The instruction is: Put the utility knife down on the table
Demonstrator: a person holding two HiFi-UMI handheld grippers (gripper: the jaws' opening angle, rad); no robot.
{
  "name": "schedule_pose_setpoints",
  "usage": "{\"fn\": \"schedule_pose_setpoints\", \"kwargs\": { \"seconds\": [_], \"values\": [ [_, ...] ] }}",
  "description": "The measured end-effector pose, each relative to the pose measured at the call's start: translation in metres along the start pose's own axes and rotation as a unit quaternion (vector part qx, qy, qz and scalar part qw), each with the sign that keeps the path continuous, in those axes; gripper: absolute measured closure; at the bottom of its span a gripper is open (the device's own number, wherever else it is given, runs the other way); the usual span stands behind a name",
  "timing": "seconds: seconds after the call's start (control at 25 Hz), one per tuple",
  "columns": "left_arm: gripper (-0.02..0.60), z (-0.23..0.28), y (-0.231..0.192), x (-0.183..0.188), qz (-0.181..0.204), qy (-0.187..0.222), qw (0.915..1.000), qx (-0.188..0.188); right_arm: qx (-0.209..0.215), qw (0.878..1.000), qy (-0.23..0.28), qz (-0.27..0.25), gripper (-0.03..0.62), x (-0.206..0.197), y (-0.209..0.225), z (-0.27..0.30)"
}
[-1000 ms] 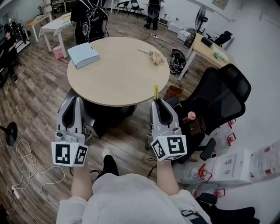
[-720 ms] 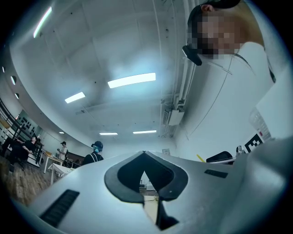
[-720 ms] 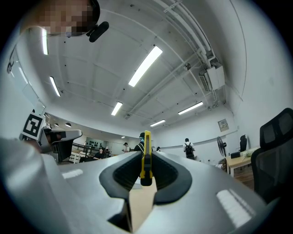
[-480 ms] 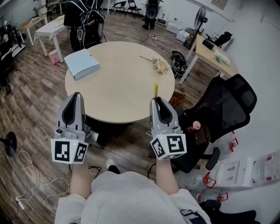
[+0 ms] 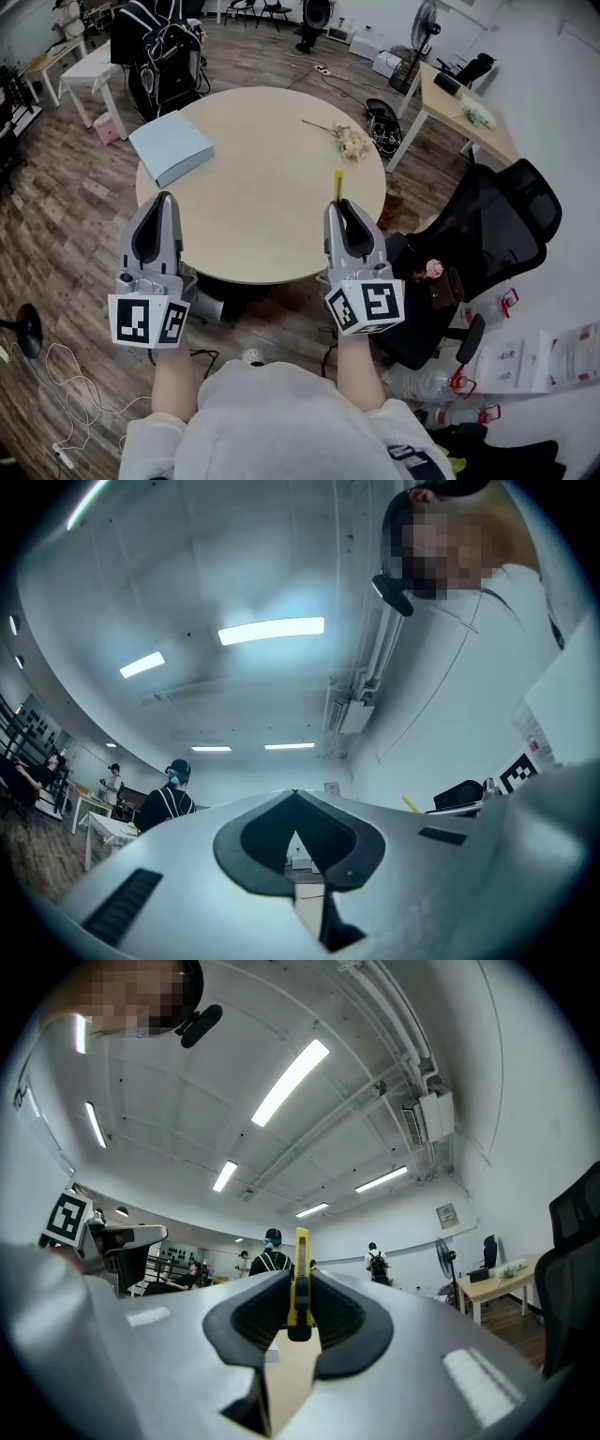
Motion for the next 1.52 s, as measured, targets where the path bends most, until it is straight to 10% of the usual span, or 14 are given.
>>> {"fn": "schedule_pose_setpoints", "kwargs": {
  "seconds": [0.68, 1.52],
  "values": [
    [0.574, 0.055, -0.041, -0.065, -0.017, -0.030, 0.9992, -0.019, -0.013, 0.998, -0.063, 0.009, 0.520, -0.059, 0.014, 0.084],
    [0.574, 0.133, -0.047, -0.112, 0.017, -0.061, 0.9960, 0.063, 0.072, 0.975, -0.209, 0.012, 0.520, -0.159, 0.090, 0.227]
  ]
}}
Point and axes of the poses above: the fingertips, and each gripper's own axes: z forward along the fingers, y to its right, x out of its top, the point moved 4 cm from there along -z, backward along the fingers, and after that the axes turned 6 degrees about z, right-handed, at the moved point
